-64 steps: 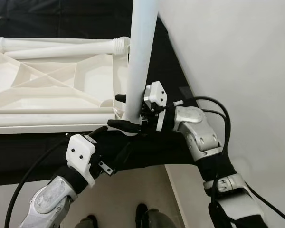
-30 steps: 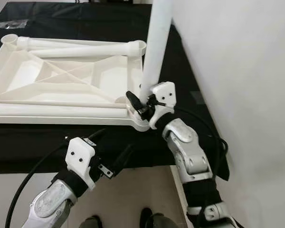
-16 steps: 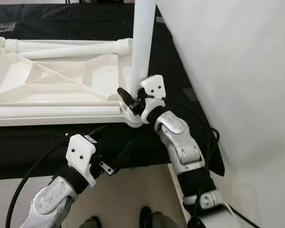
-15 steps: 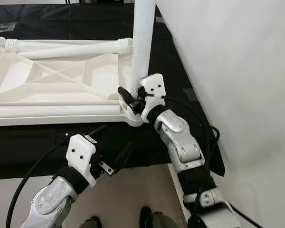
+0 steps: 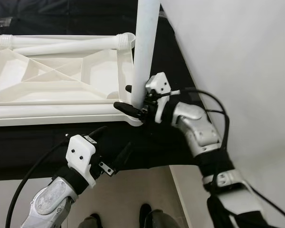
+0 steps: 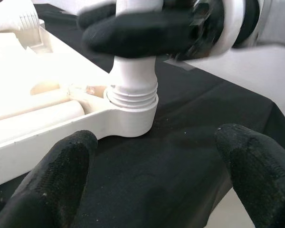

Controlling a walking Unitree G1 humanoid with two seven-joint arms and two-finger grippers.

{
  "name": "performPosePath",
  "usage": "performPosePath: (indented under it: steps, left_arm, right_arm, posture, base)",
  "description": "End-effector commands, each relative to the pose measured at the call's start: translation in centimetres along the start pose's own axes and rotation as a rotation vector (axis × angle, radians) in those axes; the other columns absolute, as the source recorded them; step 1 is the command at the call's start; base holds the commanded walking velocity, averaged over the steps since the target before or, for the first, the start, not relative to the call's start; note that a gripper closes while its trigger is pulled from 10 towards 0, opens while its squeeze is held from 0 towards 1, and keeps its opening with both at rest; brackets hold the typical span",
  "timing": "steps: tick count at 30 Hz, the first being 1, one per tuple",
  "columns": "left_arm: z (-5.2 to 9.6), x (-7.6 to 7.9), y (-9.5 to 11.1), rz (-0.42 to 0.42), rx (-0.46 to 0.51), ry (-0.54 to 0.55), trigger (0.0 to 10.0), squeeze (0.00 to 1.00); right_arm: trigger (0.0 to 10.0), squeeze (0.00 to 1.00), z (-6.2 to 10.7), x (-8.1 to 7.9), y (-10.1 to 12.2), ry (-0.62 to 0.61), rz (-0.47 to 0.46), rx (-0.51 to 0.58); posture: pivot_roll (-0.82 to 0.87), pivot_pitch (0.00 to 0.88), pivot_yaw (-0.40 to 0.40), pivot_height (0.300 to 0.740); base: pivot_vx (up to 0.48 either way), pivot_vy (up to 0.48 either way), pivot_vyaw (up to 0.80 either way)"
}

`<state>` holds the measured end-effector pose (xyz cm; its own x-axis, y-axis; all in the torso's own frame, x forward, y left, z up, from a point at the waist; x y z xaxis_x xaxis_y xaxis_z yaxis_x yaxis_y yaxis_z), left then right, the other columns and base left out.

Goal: Building children table

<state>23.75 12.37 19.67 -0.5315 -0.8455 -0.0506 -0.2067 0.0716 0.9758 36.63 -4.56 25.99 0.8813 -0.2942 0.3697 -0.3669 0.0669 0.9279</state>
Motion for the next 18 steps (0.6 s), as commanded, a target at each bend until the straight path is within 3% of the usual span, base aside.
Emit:
performPosePath:
  steps: [1,5,6,7,8,16,18]
  left_arm:
    - [0.34,0.35,-0.45,0.016,-0.024,-0.01,10.0,0.0]
    - [0.35,0.41,-0.47,0.017,-0.025,-0.013,10.0,0.0]
    - [0.35,0.41,-0.46,0.017,-0.025,-0.012,10.0,0.0]
    - [0.35,0.41,-0.46,0.017,-0.025,-0.012,10.0,0.0]
    - [0.37,0.38,-0.46,0.016,-0.025,-0.011,10.0,0.0]
    - [0.42,0.39,-0.52,0.018,-0.026,-0.007,10.0,0.0]
    - [0.39,0.52,-0.59,0.022,-0.028,-0.011,10.0,0.0]
  right_arm:
    - [10.0,0.0,-0.04,-0.61,-0.23,0.08,0.003,0.014]
    - [10.0,0.0,0.11,-0.46,-0.06,0.144,0.017,0.01]
    - [3.0,0.0,0.14,-0.32,0.04,0.163,0.018,0.01]
    - [3.0,0.0,0.14,-0.32,0.04,0.163,0.018,0.01]
    - [0.0,0.0,0.19,-0.27,0.12,0.185,0.014,0.009]
    - [0.0,0.0,0.47,-0.08,0.06,0.236,0.009,0.007]
    - [0.0,0.0,0.87,0.12,-0.7,0.179,0.002,-0.002]
  posture:
    - [0.14,0.3,-0.112,0.74]
    - [0.14,0.3,-0.111,0.74]
    - [0.14,0.3,-0.115,0.74]
    - [0.14,0.3,-0.115,0.74]
    - [0.13,0.3,-0.119,0.74]
    - [0.12,0.299,-0.117,0.74]
    - [0.12,0.299,-0.121,0.74]
  base:
    - [0.0,0.0,0.0]
    - [0.0,0.0,0.0]
    - [0.0,0.0,0.0]
    - [0.0,0.0,0.0]
    - [0.0,0.0,0.0]
    - [0.0,0.0,0.0]
    - [0.0,0.0,0.0]
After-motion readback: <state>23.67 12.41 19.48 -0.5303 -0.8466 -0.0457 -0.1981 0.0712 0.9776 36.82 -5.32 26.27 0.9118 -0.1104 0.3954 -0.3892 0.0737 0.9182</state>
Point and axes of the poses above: a point about 5 cm out from each wrist's last joint towards the gripper, its own z axis pointing back from the gripper into the wrist, its own y axis along the axis of the wrist's last joint, x = y × z, the point moved 3 cm from there along -z, pointing out of the wrist towards the gripper, and after that the axes turned 5 degrees about z, right-handed, at the moved point
